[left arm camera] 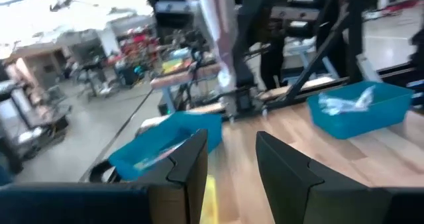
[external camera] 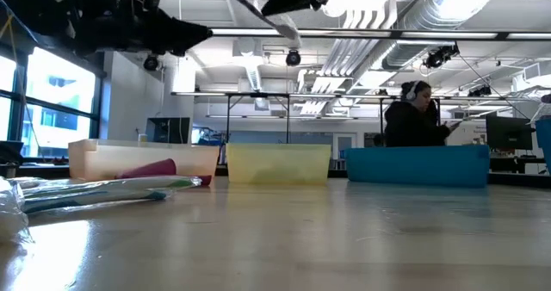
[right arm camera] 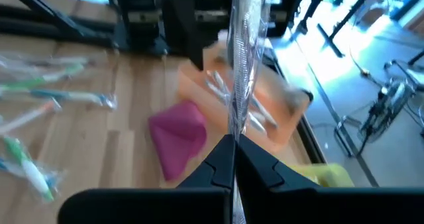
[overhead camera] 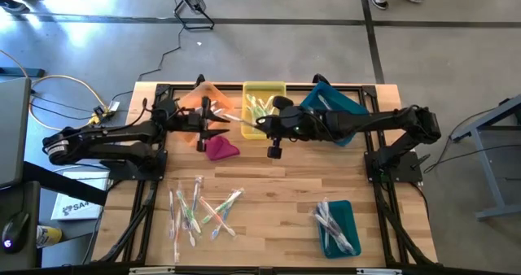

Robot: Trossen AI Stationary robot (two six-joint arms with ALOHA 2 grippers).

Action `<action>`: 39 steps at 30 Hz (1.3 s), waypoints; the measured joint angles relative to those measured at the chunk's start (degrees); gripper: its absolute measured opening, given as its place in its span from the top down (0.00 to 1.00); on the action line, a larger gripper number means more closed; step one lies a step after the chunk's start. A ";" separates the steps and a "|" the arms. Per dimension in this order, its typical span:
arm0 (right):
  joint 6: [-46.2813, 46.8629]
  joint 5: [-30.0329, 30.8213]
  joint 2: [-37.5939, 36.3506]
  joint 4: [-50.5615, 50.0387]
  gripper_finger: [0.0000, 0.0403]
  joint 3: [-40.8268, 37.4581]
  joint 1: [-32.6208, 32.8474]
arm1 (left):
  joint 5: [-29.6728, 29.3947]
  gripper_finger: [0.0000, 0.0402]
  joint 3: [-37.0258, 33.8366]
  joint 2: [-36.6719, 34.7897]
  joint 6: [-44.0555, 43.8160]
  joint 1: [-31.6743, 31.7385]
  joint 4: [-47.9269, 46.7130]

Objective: Pick & Place Toothbrushes
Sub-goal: Put the purple toothbrush into the bottom blue bin

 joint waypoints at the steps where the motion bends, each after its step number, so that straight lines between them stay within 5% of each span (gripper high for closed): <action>1: -0.01 -0.41 -0.02 0.75 0.99 0.00 0.25 | 0.01 0.69 0.00 0.00 0.00 -0.82 1.09; 11: -1.12 -2.76 -0.02 2.63 0.99 0.00 1.80 | -6.02 0.69 1.95 0.04 -0.23 -6.66 7.80; 27: -1.33 -0.97 -0.04 1.86 0.99 0.00 2.02 | -1.64 0.69 7.71 7.08 -1.97 -9.53 11.08; 39: -1.36 -1.01 -0.07 1.75 0.99 0.00 2.06 | -4.20 0.69 10.03 7.56 -0.89 -11.89 12.18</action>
